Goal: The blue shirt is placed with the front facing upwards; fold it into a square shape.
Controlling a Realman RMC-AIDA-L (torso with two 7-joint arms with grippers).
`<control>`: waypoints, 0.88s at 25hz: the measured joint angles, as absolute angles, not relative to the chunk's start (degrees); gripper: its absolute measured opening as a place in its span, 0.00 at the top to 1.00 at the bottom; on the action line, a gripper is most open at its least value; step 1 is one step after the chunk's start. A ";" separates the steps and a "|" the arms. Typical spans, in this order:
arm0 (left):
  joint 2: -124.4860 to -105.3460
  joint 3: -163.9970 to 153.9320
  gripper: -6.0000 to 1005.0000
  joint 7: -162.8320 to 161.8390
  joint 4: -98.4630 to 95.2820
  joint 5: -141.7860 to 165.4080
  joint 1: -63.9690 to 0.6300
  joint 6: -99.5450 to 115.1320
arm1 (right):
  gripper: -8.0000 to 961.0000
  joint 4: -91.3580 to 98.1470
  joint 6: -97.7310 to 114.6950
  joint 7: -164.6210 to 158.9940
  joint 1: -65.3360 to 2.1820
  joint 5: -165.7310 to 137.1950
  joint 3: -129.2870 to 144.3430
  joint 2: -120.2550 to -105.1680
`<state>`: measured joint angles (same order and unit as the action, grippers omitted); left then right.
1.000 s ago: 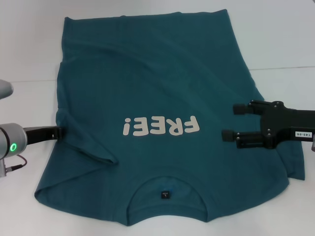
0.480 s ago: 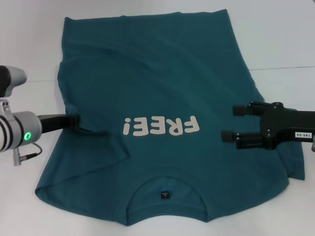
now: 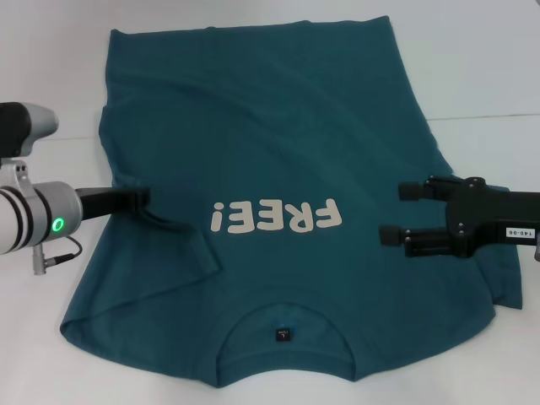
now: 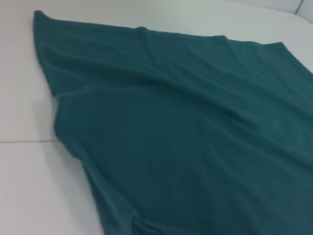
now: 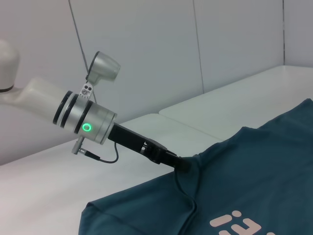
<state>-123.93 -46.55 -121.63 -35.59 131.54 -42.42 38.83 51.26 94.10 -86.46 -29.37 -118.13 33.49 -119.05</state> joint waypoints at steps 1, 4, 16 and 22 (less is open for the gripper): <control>-123.96 -46.86 0.95 -121.61 -35.51 131.54 -42.57 38.79 | 0.02 51.28 94.10 -86.63 -29.38 -118.13 33.49 -119.05; -123.99 -47.44 0.95 -121.89 -35.48 131.53 -42.66 38.71 | 0.02 51.47 94.13 -86.99 -29.41 -118.12 33.51 -119.02; -124.29 -47.81 0.51 -122.01 -36.21 131.13 -43.22 38.78 | 0.02 52.72 94.22 -87.17 -29.31 -118.04 34.08 -119.35; -124.12 -47.80 0.42 -120.29 -40.84 128.02 -40.70 43.99 | 0.02 53.11 93.73 -91.01 -29.11 -117.72 32.84 -118.94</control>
